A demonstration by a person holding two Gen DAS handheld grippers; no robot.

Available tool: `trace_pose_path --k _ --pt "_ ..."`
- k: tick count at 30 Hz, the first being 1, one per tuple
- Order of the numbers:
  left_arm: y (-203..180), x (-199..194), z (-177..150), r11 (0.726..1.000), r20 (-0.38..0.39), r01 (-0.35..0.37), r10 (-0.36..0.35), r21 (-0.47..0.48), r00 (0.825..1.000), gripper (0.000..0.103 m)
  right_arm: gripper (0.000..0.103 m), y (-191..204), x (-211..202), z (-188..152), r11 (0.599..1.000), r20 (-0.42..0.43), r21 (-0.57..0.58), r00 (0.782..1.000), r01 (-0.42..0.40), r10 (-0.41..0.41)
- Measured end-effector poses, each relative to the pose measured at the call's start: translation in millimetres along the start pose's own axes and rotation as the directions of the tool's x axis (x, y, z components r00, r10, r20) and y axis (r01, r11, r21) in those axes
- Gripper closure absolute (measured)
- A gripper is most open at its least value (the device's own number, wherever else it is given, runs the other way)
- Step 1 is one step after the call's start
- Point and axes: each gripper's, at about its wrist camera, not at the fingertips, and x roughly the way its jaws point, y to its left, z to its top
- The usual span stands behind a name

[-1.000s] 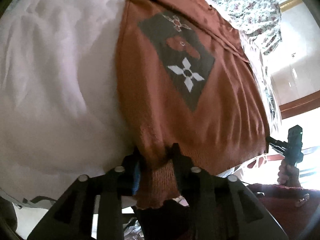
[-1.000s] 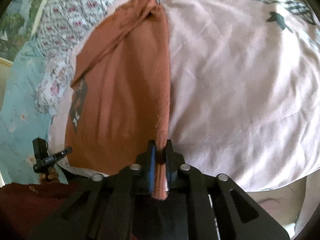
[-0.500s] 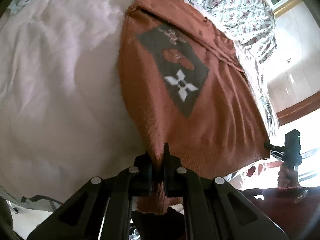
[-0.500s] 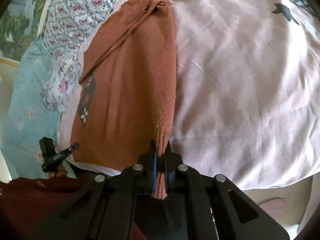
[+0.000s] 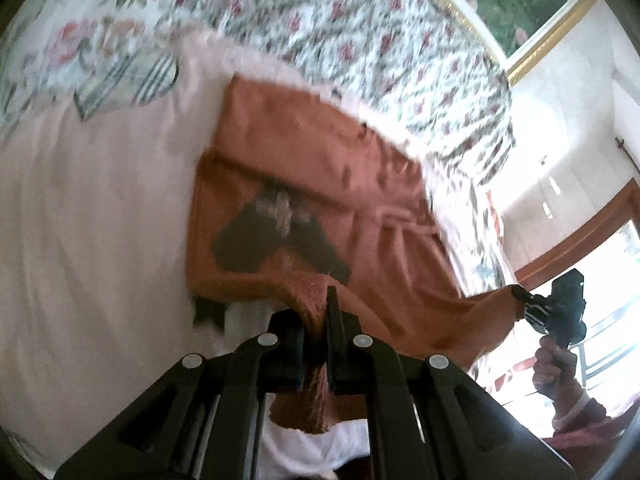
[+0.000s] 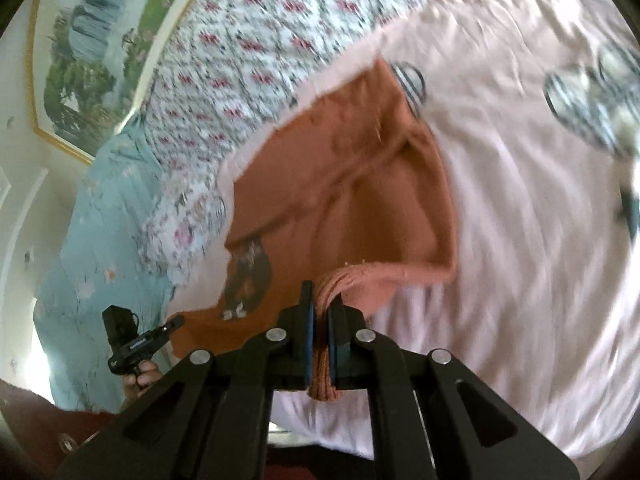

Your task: Fold small clothes

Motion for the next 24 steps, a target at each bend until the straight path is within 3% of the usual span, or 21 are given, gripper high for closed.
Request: trace_pose_path --k 8,15,24 --pt "-3.8 33.8 94.3 1.0 0.135 -0.024 0.026 -0.015 0.99 0.098 0.097 3.5 37.1 93.5 0.997 0.077 -0.063 0.996 0.04 -0.035" --pt "5.7 92.4 153.9 0.997 0.123 -0.072 0.076 -0.042 0.989 0.098 0.097 -17.5 84.3 156.1 0.997 0.086 -0.047 0.995 0.06 -0.055" --pt "26.6 141.1 192.1 0.99 0.093 -0.11 0.118 -0.082 0.989 0.097 0.097 -46.0 145.1 200.4 0.995 0.02 -0.03 0.996 0.093 -0.092"
